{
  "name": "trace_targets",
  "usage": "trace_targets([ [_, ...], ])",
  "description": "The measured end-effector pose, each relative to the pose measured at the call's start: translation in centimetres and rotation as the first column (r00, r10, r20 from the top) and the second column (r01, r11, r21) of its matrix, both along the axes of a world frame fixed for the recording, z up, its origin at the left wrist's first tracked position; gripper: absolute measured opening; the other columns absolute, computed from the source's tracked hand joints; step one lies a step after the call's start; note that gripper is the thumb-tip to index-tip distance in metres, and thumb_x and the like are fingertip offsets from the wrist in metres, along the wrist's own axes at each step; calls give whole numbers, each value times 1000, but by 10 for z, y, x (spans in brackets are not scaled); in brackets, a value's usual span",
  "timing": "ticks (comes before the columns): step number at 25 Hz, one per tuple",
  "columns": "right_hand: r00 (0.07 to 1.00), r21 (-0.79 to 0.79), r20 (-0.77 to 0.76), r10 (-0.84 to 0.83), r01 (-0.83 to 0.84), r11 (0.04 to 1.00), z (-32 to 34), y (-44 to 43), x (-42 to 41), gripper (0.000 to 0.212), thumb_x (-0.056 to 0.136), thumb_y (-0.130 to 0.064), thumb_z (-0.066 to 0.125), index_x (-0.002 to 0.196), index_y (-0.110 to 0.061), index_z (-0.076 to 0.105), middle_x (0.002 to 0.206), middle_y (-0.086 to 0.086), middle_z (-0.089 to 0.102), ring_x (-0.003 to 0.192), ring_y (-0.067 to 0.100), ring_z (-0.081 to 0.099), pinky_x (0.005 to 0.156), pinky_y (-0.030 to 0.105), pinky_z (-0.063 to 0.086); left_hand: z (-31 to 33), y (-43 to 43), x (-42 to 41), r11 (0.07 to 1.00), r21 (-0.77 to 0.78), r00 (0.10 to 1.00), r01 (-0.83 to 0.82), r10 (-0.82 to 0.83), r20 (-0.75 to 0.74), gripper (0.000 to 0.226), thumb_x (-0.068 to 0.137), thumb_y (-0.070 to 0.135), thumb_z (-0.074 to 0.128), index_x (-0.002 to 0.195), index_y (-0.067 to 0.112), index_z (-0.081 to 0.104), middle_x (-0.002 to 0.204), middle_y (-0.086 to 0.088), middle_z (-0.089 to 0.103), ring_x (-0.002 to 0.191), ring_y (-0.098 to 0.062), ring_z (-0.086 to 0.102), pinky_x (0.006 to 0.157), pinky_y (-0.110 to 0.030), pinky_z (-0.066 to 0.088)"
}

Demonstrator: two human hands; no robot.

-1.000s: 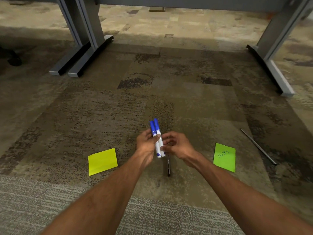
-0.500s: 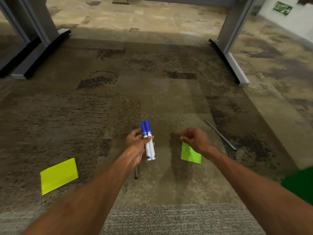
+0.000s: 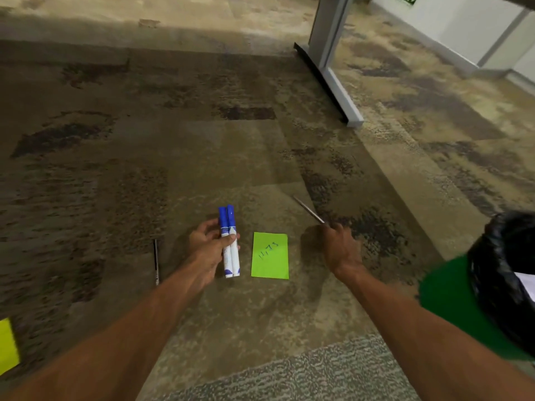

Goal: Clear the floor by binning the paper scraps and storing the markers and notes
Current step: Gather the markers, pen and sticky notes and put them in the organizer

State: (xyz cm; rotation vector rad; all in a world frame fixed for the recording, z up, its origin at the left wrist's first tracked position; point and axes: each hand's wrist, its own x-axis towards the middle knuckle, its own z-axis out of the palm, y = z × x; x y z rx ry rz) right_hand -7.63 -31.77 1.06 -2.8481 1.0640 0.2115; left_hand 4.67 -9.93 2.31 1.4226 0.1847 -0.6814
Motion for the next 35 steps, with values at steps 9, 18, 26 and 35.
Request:
trace_targets([
  [9, 988, -41, 145, 44, -39, 998, 17, 26, 23, 44, 84, 5, 47, 125, -9, 39, 120, 22, 54, 110, 38, 53, 77, 42, 47, 19, 37, 4, 1000, -10, 1000, -10, 10, 26, 48, 86, -15, 55, 131, -4, 43, 126, -33, 56, 70, -28, 59, 51, -24, 57],
  [18, 939, 379, 281, 196, -296, 877, 17, 172, 95, 26, 88, -15, 58, 110, -2, 57, 113, 26, 64, 107, 40, 59, 80, 40, 45, 33, 124, 9, 978, 68, 979, -199, 196, 46, 47, 83, -14, 59, 127, -2, 45, 121, -30, 61, 73, -30, 62, 70, -41, 53],
  [26, 980, 505, 109, 168, -200, 840, 6, 264, 96, 28, 84, -7, 54, 111, -2, 60, 115, 23, 64, 108, 38, 62, 83, 36, 53, 34, 196, 12, 930, 117, 937, -349, 342, 72, 49, 80, -17, 61, 126, -6, 46, 123, -31, 59, 99, -33, 60, 99, -59, 46],
  [35, 989, 509, 135, 54, -116, 853, -3, 278, 103, 25, 86, -3, 57, 110, -2, 63, 106, 17, 68, 98, 31, 67, 78, 34, 56, 22, 219, 8, 929, 150, 941, -339, 333, 63, 49, 79, -15, 64, 122, -2, 47, 118, -25, 62, 98, -34, 62, 95, -52, 50],
])
